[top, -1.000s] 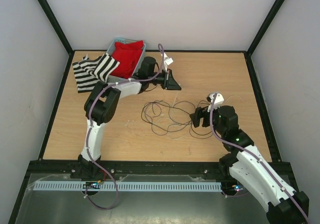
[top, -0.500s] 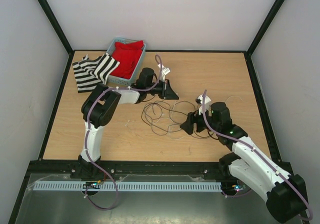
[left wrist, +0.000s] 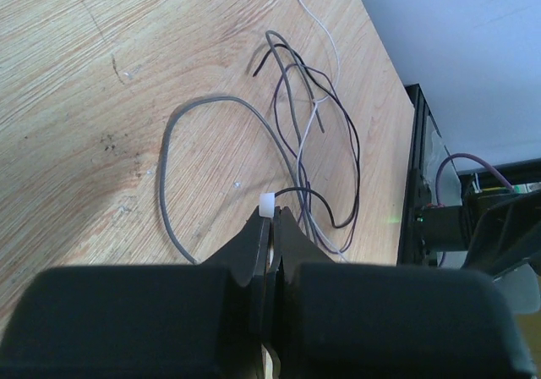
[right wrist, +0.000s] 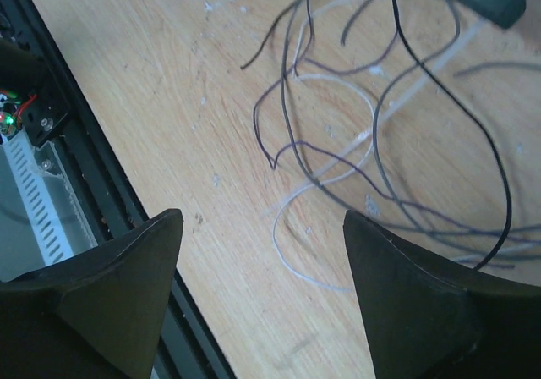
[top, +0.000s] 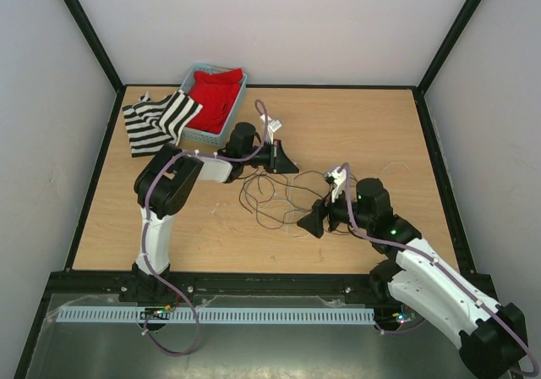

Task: Zip-tie the wires
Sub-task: Tie the cable at the center of the board.

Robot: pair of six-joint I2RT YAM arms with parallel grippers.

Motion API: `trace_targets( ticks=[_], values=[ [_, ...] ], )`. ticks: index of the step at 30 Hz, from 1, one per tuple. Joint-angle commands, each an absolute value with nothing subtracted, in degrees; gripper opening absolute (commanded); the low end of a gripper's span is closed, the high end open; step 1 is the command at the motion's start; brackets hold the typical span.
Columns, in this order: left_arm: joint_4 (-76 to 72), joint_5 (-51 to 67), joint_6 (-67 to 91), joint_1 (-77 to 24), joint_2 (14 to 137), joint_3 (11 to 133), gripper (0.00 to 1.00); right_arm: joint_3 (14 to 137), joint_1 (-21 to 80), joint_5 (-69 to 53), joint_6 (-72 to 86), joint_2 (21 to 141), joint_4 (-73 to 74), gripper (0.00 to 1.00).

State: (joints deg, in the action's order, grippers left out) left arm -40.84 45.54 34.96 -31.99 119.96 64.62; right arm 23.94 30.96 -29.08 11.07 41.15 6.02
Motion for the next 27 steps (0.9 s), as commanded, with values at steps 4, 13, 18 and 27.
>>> trace_targets(
  ticks=[4,13,18,27],
  values=[
    [-43.7,48.2,34.9,-32.3,116.9,63.0,0.0,20.6,34.1,-29.5,9.4,40.6,-8.3,0.87],
    [-43.7,48.5,35.6,-32.3,116.4,61.9,0.0,23.3,42.1,-23.2,9.9,49.7,-6.0,0.79],
    [-43.7,48.8,36.5,-32.2,115.8,60.2,0.0,23.5,42.6,-21.8,10.9,53.1,-5.5,0.72],
    [-43.7,48.5,36.6,-32.0,114.7,58.1,0.0,25.8,43.7,-24.5,13.3,62.0,-6.1,0.65]
  ],
)
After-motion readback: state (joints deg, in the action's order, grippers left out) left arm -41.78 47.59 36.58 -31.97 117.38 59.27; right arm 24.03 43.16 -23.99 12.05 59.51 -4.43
